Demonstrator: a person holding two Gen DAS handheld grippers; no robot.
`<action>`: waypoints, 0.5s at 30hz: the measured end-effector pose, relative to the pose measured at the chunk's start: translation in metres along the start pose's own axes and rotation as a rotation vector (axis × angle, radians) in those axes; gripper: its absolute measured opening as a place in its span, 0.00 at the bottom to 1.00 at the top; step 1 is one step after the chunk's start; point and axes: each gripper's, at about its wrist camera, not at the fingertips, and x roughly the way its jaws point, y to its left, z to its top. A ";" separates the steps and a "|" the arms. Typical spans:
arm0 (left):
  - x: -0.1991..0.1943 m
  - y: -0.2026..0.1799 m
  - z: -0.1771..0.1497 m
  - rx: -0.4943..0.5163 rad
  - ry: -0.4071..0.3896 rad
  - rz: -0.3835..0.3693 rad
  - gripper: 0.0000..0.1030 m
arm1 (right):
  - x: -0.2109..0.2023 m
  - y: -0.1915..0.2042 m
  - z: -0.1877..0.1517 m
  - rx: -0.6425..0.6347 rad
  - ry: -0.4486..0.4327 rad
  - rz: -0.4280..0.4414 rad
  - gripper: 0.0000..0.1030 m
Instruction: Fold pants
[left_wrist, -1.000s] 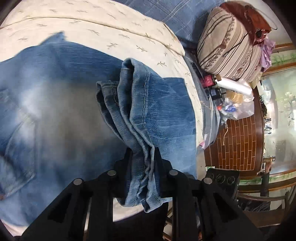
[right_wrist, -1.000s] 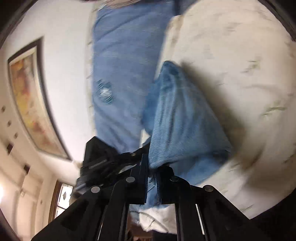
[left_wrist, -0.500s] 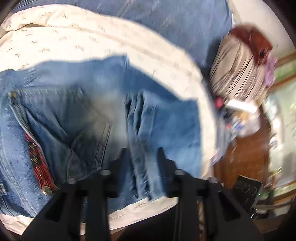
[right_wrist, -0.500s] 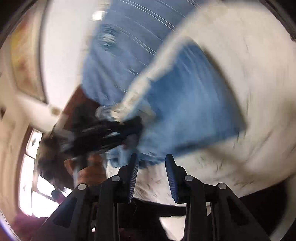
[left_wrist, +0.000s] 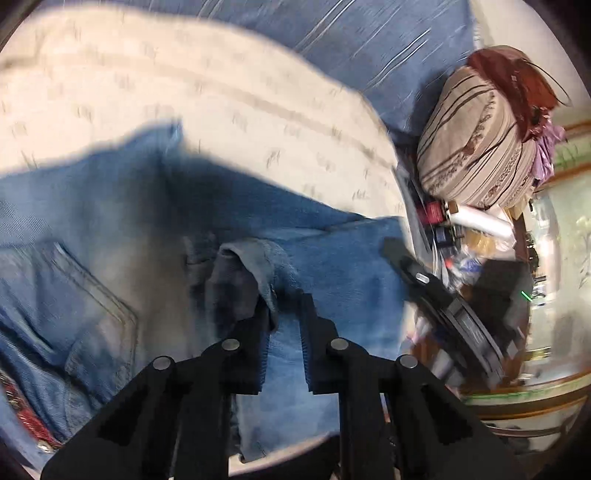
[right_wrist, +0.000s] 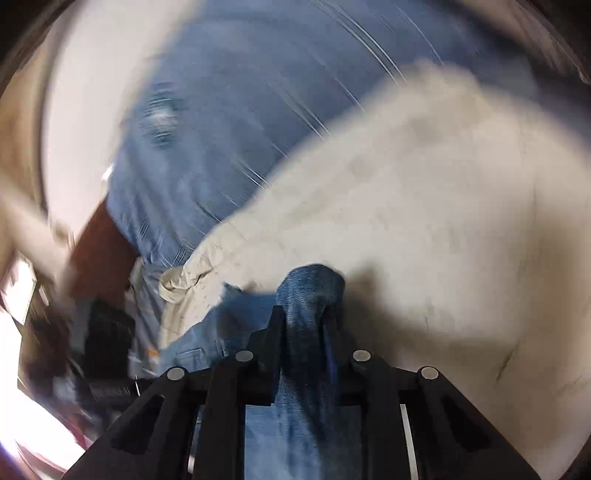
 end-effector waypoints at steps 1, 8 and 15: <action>-0.001 -0.001 0.002 0.023 -0.033 0.053 0.13 | -0.002 0.003 0.000 -0.043 -0.001 -0.054 0.15; 0.022 0.003 -0.002 0.108 -0.039 0.267 0.13 | 0.019 -0.010 -0.014 -0.124 0.099 -0.214 0.25; -0.018 0.013 -0.028 0.028 0.014 0.012 0.22 | -0.053 -0.003 -0.024 0.003 0.007 0.054 0.25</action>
